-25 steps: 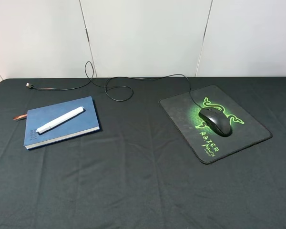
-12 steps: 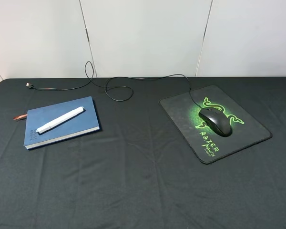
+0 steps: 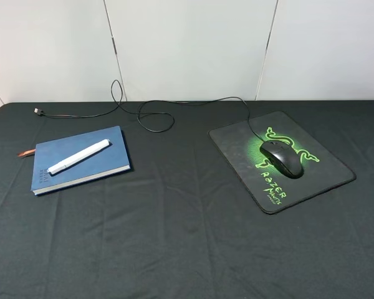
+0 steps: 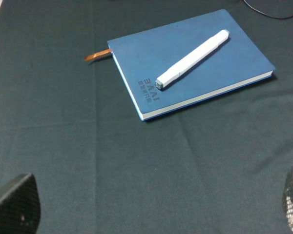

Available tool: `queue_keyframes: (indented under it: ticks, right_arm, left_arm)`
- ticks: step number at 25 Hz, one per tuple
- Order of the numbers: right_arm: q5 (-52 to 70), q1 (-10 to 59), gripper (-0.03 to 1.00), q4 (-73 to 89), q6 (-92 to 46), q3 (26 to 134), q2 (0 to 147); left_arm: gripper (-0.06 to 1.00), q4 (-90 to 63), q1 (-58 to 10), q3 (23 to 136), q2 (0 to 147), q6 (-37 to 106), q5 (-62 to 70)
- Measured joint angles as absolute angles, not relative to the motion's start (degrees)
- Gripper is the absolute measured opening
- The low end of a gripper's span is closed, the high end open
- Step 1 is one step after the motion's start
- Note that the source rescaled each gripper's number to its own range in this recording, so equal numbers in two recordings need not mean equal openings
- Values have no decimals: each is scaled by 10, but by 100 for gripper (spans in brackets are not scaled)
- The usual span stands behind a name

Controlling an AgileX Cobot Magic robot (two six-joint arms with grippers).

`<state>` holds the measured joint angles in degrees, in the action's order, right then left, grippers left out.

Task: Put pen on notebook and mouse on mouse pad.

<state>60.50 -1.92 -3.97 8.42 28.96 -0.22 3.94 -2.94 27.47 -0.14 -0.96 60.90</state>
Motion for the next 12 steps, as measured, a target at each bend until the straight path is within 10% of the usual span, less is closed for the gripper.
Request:
queue_keyframes:
  ticks: [12]
  right_arm:
    - [605, -75, 100, -40, 84, 290, -3]
  left_arm:
    - [100, 39, -29, 275, -1, -10, 609]
